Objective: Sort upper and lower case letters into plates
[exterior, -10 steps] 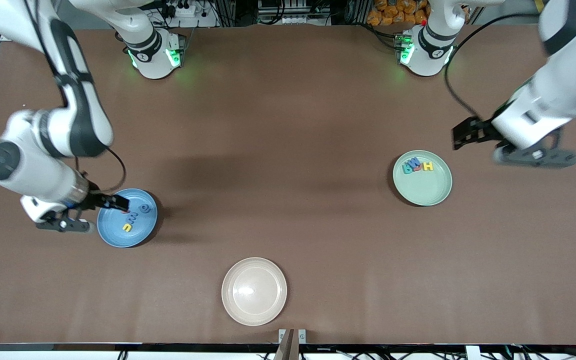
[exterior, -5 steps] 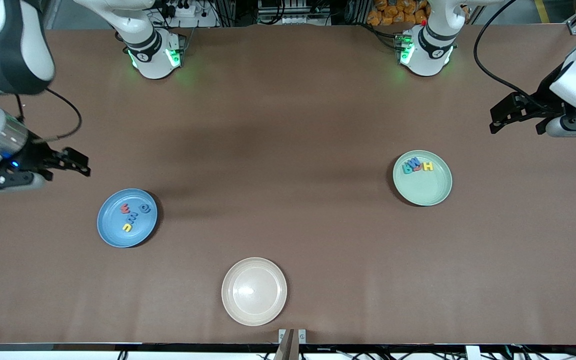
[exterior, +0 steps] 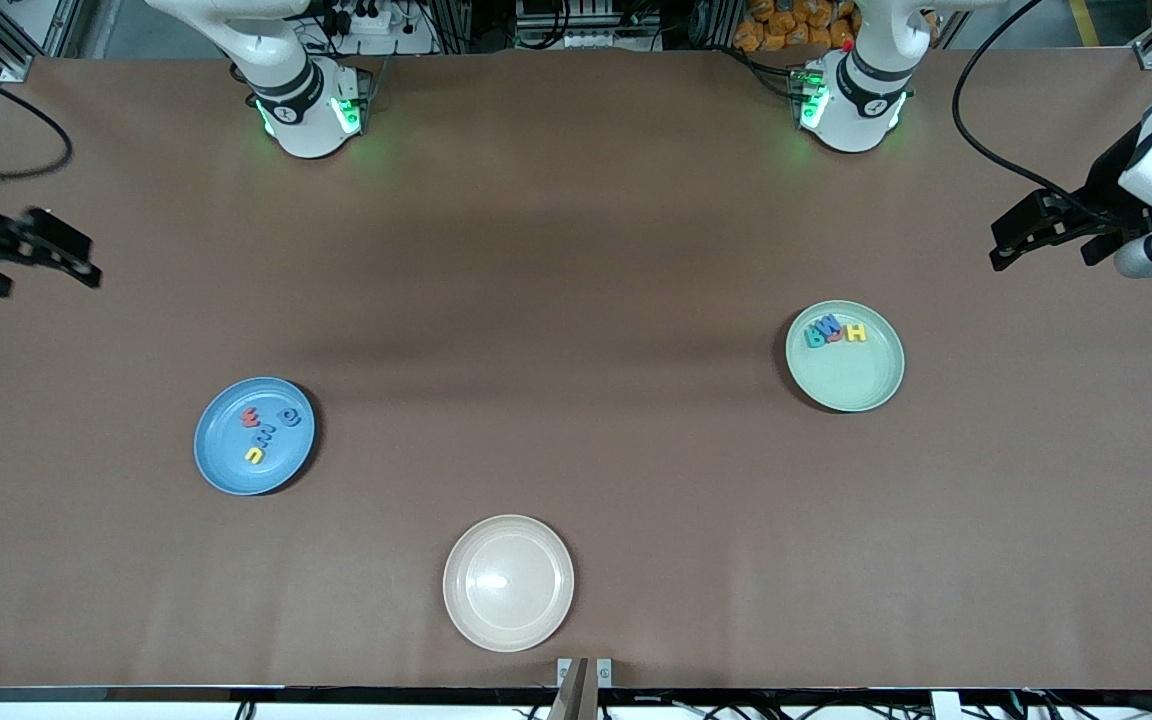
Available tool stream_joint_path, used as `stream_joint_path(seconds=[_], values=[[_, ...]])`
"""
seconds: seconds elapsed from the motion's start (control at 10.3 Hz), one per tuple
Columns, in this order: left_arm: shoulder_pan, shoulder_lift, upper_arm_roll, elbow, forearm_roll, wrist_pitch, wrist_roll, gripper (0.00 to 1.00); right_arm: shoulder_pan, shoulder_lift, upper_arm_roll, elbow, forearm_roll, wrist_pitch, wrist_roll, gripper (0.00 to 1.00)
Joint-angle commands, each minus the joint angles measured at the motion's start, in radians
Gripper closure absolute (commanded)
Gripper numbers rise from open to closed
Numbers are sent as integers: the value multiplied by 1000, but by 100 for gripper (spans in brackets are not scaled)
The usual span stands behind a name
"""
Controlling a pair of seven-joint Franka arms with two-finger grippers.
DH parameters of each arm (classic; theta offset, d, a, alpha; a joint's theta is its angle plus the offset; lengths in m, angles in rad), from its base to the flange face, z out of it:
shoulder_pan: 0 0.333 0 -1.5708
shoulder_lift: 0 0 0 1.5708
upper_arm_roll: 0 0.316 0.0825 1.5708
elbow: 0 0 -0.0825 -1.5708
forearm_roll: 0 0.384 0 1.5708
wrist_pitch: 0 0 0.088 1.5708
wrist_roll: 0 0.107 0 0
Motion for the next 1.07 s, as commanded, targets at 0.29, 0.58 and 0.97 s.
stream_joint_path(seconds=[0.29, 0.58, 0.97], values=[[43, -18, -17, -13, 13, -7, -24, 0, 15, -11, -8, 18, -13, -29, -11, 0], [43, -17, -17, -13, 13, -8, -22, 0, 15, -14, -14, 18, -29, -35, -8, 0], [72, -12, -5, -13, -59, -11, -8, 0, 18, -23, -22, 20, -36, -65, -1, 0]])
